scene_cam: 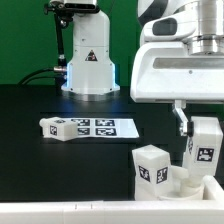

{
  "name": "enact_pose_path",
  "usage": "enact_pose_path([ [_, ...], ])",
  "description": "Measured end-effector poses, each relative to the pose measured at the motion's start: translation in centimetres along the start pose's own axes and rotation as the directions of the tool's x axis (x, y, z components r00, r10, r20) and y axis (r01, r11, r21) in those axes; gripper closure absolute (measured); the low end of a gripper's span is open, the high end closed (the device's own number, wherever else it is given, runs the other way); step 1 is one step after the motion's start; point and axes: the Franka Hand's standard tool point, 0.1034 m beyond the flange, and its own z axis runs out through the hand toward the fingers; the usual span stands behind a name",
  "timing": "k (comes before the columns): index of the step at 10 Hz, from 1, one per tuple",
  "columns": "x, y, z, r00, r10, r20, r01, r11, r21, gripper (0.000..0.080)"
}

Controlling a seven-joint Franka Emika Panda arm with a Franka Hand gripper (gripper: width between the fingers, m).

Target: Assemble stool

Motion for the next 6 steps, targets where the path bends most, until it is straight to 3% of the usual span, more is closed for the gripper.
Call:
enact_pose_path([
  [6, -0.82, 0.08, 0.74, 1.0, -0.01, 0.004, 0.01, 1.0, -0.005, 0.0465],
])
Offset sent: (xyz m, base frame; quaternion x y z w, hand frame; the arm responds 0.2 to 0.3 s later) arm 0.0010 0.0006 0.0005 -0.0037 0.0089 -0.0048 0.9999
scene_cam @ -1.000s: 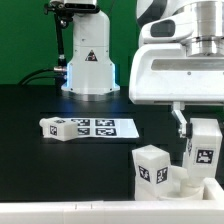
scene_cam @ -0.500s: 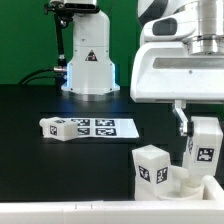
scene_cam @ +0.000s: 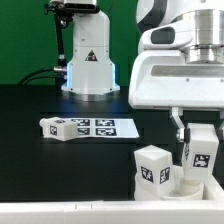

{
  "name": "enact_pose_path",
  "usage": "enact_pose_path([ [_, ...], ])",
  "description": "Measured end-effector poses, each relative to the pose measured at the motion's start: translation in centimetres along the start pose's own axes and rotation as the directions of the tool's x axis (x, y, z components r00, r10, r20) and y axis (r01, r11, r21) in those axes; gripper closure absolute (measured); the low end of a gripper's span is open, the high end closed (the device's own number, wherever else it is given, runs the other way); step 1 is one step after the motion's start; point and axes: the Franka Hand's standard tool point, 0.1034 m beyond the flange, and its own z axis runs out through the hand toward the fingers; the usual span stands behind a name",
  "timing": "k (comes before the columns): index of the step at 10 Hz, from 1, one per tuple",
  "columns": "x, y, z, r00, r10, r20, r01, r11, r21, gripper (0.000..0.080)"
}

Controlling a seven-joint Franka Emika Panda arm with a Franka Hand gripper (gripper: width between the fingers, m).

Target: Assemble stool

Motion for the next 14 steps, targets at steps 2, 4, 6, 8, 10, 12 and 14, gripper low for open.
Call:
enact_pose_path([
  [2, 0.0, -0.1, 0.2, 1.0, 0.01, -0.026, -0.01, 1.0, 0.005, 0.0465],
  [4, -1.1, 0.6, 0.4, 0.988, 0.015, -0.154, -0.01, 0.999, 0.033, 0.0465],
  [6, -0.4, 0.5, 0.5, 0.988, 0.01, -0.152, -0.008, 1.0, 0.019, 0.0465],
  [8, -0.5, 0.6, 0.6, 0.988, -0.002, -0.153, 0.004, 1.0, 0.014, 0.0465],
  [10, -0.7, 0.6, 0.5, 0.986, -0.015, -0.168, 0.018, 1.0, 0.013, 0.0465],
  [12, -1.5, 0.1, 0.4, 0.98, 0.011, -0.2, -0.012, 1.0, -0.004, 0.0465],
  [14, -1.6, -0.1, 0.3, 0.977, -0.006, -0.212, -0.002, 0.999, -0.036, 0.0465],
])
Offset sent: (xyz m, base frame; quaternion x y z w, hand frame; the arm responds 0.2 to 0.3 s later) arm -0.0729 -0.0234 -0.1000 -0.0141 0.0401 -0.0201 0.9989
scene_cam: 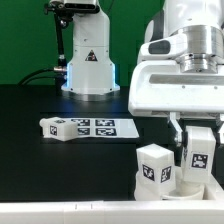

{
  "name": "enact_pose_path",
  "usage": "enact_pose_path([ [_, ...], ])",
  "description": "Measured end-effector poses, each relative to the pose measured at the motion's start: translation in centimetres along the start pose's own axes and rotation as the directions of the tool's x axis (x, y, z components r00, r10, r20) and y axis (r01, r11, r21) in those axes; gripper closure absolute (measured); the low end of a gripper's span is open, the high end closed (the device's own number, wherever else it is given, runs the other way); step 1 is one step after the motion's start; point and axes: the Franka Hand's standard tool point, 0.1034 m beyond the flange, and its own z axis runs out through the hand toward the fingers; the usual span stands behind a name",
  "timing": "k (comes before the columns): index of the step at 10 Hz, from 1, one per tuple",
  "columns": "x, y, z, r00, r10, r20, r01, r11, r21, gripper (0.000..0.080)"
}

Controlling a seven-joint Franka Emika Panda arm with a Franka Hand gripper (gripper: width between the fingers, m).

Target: Assemble stool

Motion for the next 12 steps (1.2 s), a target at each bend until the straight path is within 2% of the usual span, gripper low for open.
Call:
enact_pose_path([
  [1, -0.2, 0.0, 0.1, 1.0, 0.001, 0.023, -0.001, 1.0, -0.002, 0.0387],
  [2, -0.4, 0.0, 0.2, 0.999, 0.0, 0.032, 0.001, 1.0, -0.003, 0.0387],
  [3, -0.4, 0.0, 0.2, 0.999, -0.001, 0.032, 0.001, 1.0, -0.003, 0.0243],
  [4, -0.5, 0.1, 0.2, 0.999, -0.002, 0.033, 0.002, 1.0, -0.003, 0.0243],
  [5, -0.7, 0.1, 0.4, 0.997, 0.005, 0.072, -0.005, 1.0, -0.006, 0.017],
  [7, 0.5, -0.6, -0.2, 0.985, 0.073, 0.155, -0.074, 0.997, 0.0, 0.0154],
  [8, 0.5, -1.1, -0.1, 0.971, 0.106, 0.214, -0.108, 0.994, -0.004, 0.0151],
  [9, 0.7, -0.7, 0.0, 0.935, 0.129, 0.332, -0.128, 0.991, -0.024, 0.0151],
  [10, 1.9, 0.6, 0.3, 0.92, 0.151, 0.362, -0.149, 0.988, -0.034, 0.0151],
  [11, 1.8, 1.7, 0.3, 0.886, 0.171, 0.43, -0.165, 0.985, -0.05, 0.0151],
  [12, 1.7, 1.6, 0.2, 0.868, 0.147, 0.475, -0.139, 0.989, -0.052, 0.0151],
])
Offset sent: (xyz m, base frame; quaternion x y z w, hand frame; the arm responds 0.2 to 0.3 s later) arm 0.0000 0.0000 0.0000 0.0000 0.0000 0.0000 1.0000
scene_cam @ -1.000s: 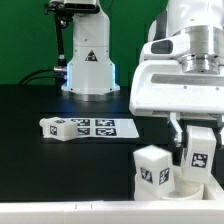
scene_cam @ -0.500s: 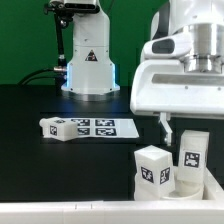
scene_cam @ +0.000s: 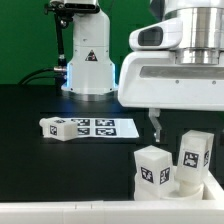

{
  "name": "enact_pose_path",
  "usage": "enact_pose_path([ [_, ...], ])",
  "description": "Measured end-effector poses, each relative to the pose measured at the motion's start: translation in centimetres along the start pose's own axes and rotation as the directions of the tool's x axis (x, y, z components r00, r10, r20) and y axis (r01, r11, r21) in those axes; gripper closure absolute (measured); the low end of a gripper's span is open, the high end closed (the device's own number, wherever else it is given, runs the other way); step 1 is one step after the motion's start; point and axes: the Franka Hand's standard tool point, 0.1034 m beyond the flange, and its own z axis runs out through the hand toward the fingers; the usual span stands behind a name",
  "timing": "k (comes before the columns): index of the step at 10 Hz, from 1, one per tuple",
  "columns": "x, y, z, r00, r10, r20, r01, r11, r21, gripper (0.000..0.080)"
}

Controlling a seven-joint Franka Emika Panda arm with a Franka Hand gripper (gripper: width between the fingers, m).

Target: Assemble stool

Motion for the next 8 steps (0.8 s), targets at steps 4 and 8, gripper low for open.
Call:
enact_pose_path([
  [4, -0.06, 0.46, -0.17, 0.983, 0.17, 0.072, -0.171, 0.985, 0.005, 0.0151],
  [8, -0.8, 0.48, 0.75, 0.929, 0.354, 0.111, -0.36, 0.932, 0.036, 0.0151],
])
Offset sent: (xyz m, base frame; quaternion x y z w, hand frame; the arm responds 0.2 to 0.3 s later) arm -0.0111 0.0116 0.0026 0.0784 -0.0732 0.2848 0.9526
